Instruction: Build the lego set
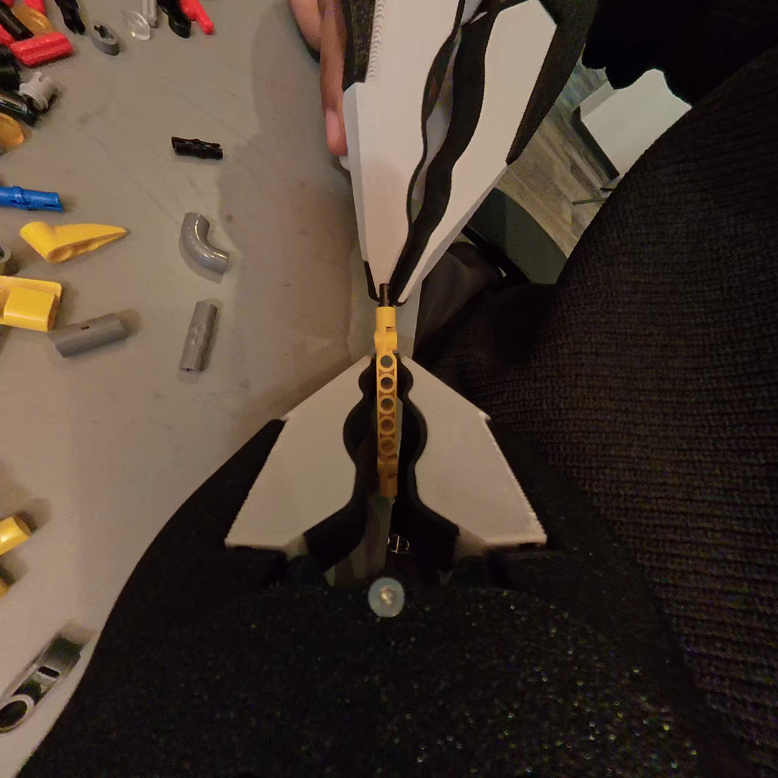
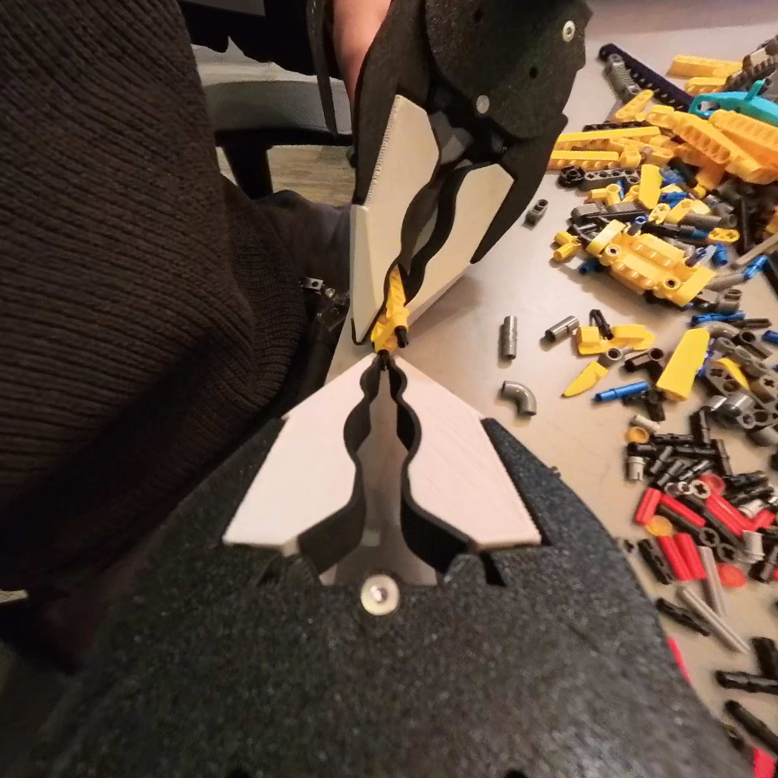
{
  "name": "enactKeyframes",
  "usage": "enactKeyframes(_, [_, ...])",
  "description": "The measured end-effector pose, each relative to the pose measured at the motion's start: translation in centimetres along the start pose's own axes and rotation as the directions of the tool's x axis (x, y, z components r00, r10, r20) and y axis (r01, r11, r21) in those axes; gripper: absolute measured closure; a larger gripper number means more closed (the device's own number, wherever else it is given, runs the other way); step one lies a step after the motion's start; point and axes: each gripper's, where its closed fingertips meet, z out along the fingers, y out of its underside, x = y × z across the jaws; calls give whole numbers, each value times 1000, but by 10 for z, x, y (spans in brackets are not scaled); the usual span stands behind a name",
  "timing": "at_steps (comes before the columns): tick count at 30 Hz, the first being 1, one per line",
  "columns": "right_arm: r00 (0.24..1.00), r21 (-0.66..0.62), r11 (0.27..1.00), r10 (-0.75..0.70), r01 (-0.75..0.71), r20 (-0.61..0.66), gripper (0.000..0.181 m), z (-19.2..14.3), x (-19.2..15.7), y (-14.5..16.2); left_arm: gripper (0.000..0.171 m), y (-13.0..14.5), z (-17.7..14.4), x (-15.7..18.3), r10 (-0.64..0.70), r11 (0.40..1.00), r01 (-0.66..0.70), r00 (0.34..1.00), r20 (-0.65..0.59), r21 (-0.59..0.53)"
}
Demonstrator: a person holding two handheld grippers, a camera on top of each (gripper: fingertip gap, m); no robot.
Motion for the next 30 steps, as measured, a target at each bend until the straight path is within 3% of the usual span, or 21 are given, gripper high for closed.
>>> enactKeyframes(13, [999, 1, 1000, 14, -14, -42, 175, 0, 2, 0, 166, 0, 0, 0, 15, 1000, -16, 999, 37, 21])
enactKeyframes(17, [986, 64, 998, 32, -22, -166, 160, -12, 11, -3, 166, 0, 1, 0, 35, 999, -37, 997, 70, 26])
enactKeyframes(22, [983, 164, 981, 123, -100, -138, 144, -10, 0, -21, 166, 0, 1, 0, 53, 998, -55, 995, 85, 15])
enactKeyframes(27, [982, 78, 993, 96, -84, -163, 147, 6, -1, -17, 165, 0, 0, 1, 126, 992, -127, 981, 149, -1])
enactKeyframes(28, [983, 89, 992, 106, -94, -152, 152, 7, -3, -18, 165, 0, 0, 4, 141, 990, -143, 978, 156, 3])
enactKeyframes(29, [983, 100, 990, 113, -100, -142, 171, 7, -5, -20, 165, 0, 0, 7, 151, 988, -154, 976, 158, 5])
enactKeyframes(30, [984, 113, 988, 119, -104, -133, 172, 6, -7, -22, 165, -2, -2, 9, 163, 986, -168, 972, 167, 18])
